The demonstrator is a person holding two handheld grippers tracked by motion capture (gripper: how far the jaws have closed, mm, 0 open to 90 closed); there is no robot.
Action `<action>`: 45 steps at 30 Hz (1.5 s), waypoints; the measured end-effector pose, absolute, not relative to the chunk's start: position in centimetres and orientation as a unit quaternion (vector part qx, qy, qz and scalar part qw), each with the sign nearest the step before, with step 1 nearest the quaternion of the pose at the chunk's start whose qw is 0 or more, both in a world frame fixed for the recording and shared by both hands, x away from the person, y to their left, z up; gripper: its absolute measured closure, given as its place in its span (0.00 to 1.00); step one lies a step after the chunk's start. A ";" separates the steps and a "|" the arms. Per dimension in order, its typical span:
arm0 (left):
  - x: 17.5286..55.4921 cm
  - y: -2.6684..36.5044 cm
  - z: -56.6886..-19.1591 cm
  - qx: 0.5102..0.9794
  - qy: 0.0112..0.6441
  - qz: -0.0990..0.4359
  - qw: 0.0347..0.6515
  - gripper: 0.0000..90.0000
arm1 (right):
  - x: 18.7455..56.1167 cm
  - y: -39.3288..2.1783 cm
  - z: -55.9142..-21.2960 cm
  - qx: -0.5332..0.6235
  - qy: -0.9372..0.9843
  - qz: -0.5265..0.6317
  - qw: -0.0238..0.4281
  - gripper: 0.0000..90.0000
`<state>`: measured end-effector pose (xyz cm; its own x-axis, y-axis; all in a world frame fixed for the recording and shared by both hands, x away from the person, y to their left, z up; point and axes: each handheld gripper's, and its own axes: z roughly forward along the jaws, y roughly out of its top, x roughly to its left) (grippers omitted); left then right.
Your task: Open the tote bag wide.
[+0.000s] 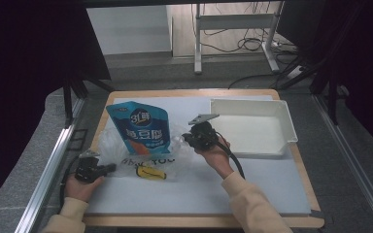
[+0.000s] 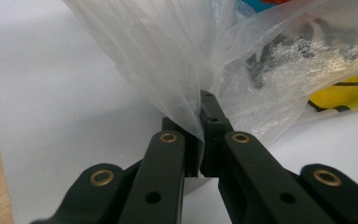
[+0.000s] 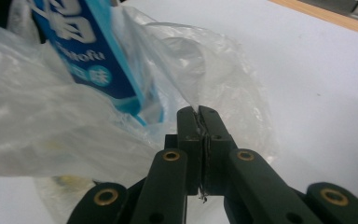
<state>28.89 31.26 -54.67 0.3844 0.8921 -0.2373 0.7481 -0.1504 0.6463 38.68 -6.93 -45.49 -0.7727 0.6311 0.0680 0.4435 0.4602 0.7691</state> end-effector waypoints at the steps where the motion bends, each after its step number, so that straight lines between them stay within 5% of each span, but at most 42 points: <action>1: 28.9 31.3 -54.7 0.752 0.546 0.101 0.357 0.99 | 38.7 -7.0 -45.7 0.321 0.845 0.412 0.117 0.97; 21: 28.9 31.3 -54.7 0.752 0.545 0.100 0.357 0.99 | 38.8 -7.5 -51.8 0.369 0.841 0.372 0.134 0.98; 45: 28.6 31.4 -54.4 0.749 0.541 0.107 0.367 0.95 | 38.6 -7.5 -53.3 0.372 0.846 0.360 0.127 0.98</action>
